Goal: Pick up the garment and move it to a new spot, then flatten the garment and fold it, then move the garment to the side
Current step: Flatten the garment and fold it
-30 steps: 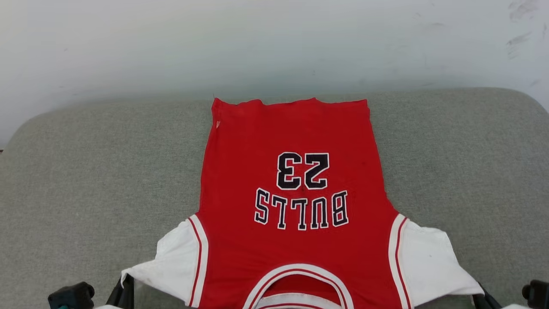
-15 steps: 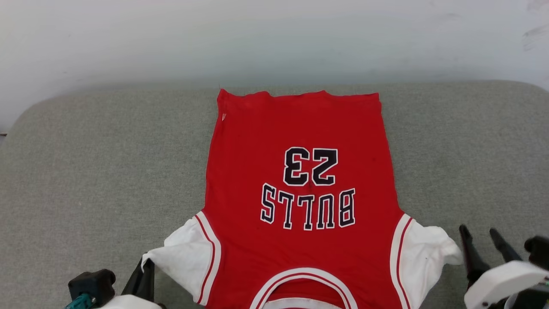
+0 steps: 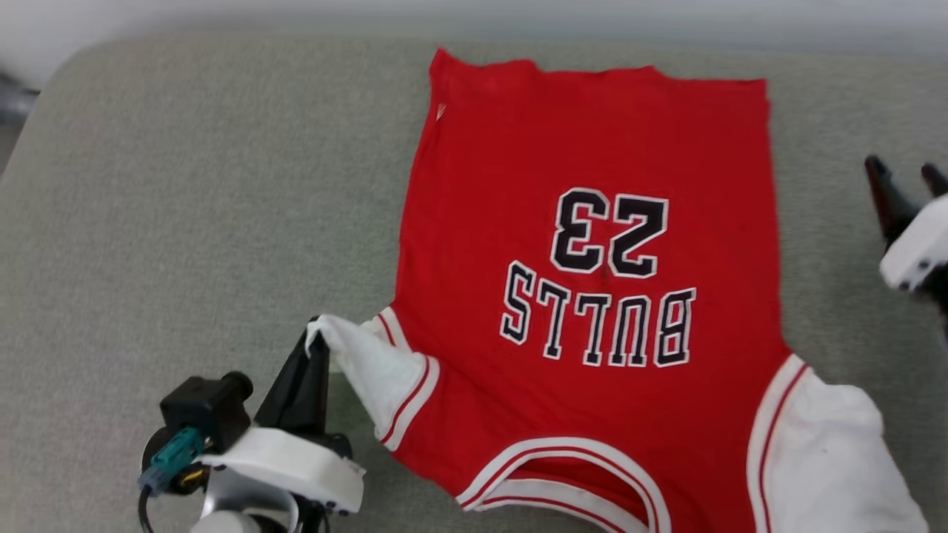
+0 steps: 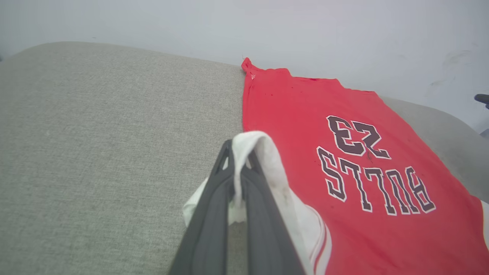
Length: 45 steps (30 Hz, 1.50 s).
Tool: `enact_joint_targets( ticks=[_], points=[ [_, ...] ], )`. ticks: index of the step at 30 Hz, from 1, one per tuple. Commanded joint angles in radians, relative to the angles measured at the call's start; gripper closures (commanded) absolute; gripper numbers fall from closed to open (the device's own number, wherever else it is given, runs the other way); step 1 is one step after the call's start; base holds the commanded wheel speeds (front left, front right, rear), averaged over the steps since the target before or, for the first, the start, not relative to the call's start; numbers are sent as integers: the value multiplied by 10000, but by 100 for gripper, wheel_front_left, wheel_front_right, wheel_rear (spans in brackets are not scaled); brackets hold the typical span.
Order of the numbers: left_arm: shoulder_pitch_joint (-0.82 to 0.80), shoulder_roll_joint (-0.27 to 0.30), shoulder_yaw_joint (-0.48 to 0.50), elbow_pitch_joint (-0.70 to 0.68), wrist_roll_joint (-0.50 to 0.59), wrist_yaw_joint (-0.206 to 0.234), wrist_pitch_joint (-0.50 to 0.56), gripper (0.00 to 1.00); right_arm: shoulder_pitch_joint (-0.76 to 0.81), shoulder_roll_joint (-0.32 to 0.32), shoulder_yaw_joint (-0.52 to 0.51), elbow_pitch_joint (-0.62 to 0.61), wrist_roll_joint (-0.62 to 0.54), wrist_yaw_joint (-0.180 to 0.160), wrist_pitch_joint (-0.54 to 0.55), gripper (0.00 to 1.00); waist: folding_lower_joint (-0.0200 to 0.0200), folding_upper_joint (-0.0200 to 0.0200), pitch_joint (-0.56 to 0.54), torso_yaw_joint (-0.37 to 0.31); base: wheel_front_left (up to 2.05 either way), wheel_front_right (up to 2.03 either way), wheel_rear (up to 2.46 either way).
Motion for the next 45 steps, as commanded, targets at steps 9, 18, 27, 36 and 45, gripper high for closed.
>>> enact_joint_targets(
  ticks=[9,18,27,36,45],
  points=[
    [-1607,-803,-533,222,308,-675,-472,100,-3768,-1200,-111,1986,-780,-7,3315,0,-3,-1,2233,1745,0,0,0],
    [-2219,-1285,-716,500,345,-1029,-820,100,-5104,-1459,68,2582,-1413,-7,4409,0,-3,-1,3139,2235,0,0,0],
    [-2501,-1565,-793,849,340,-1295,-1004,100,-4462,-1281,13,4010,-1500,-7,6591,66,-3,-1,3366,2387,0,0,0],
    [-2368,-1647,-778,1363,192,-1358,-1054,100,-4635,-1521,-215,3325,-1798,-9,6339,100,-3,-1,2664,2277,0,0,0],
    [-1524,-1129,-321,1799,-94,-951,-911,100,-3754,-2152,1226,1959,-1030,-9,5824,100,-3,-1,957,1472,0,0,0]
  ],
)
